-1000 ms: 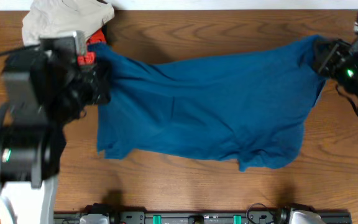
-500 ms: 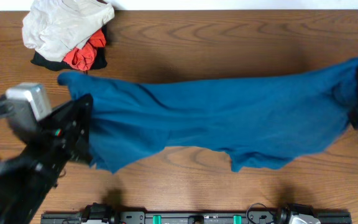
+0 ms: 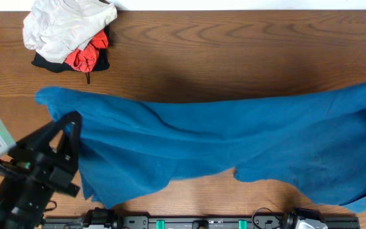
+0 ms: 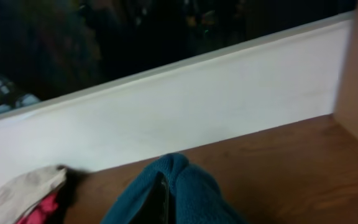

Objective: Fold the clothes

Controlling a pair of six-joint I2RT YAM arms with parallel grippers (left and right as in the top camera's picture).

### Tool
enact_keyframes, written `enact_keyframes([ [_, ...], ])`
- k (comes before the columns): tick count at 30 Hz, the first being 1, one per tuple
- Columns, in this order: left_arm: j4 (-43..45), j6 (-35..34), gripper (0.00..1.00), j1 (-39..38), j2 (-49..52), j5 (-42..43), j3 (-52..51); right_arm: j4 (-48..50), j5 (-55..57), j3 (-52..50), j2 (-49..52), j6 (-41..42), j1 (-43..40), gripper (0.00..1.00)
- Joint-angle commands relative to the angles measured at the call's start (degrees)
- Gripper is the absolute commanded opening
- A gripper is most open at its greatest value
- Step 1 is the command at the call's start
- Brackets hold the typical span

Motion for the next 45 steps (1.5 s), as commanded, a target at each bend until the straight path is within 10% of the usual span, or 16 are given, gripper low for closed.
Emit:
enact_keyframes([
  [1, 0.2, -3.3, 0.06, -0.1, 2.9, -6.6, 0.6, 1.8, 4.0, 0.7, 4.1, 0.7, 0.1, 0.01],
  [16, 1.8, -3.5, 0.06, -0.1, 35.3, -15.6, 0.6, 5.4, 3.7, 0.7, 30.5, 3.9, 0.1, 0.01],
  [27, 20.6, -2.0, 0.06, -0.2, 63.7, -15.5, 0.6, 12.6, 3.8, 0.6, 50.4, 4.1, 3.6, 0.01],
  [30, 24.3, -0.7, 0.23, -0.4, 69.5, -15.6, 0.6, 15.2, 4.9, 0.6, 55.7, 4.1, 5.0, 0.03],
  [35, 24.5, 5.0, 0.64, -0.4, 74.9, -15.5, 0.6, 16.8, 8.8, 0.6, 62.6, 2.5, 6.9, 0.59],
  [37, 23.5, 9.0, 0.83, -0.4, 75.1, -15.6, 0.6, 16.3, 11.2, 0.6, 63.4, 2.3, 7.2, 0.99],
  [45, 16.0, 11.0, 0.92, -0.5, 67.5, -15.5, 0.6, 12.1, 11.8, 0.7, 57.7, 0.4, 7.1, 0.99],
])
